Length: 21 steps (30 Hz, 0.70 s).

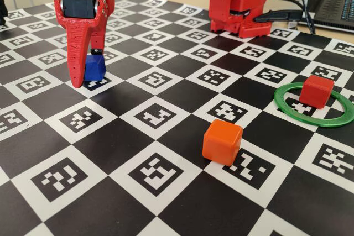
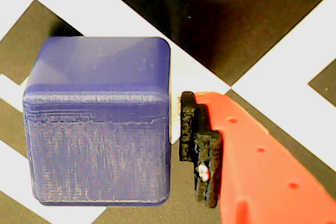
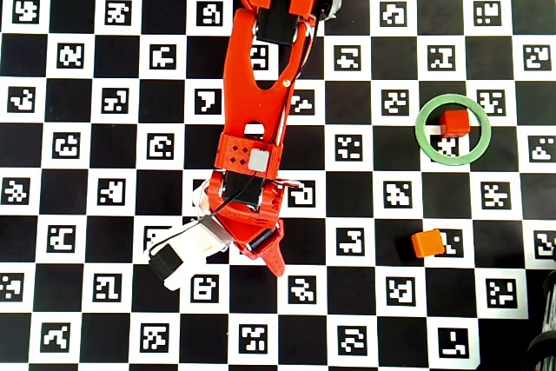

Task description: Grab the red cube then put it in the green circle then put the blue cube on top and finally the orange cube on top

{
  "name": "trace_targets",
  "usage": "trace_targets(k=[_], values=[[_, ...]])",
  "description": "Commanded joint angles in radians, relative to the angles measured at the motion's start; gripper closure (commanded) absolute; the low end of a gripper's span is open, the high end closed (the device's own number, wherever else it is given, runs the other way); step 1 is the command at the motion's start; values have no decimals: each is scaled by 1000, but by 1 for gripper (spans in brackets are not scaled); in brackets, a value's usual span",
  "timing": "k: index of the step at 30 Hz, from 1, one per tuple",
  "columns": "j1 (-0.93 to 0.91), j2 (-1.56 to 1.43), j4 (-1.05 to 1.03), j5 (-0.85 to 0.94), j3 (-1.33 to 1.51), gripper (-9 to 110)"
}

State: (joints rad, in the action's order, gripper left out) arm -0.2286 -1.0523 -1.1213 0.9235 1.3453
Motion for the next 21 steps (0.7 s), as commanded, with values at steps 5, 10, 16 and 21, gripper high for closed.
trace_targets(k=[5, 10, 16, 21], values=[[2, -54, 32, -31, -66, 58], [2, -58, 32, -25, -60, 65], [3, -58, 38, -28, -52, 78], [6, -58, 29, -20, -52, 88]])
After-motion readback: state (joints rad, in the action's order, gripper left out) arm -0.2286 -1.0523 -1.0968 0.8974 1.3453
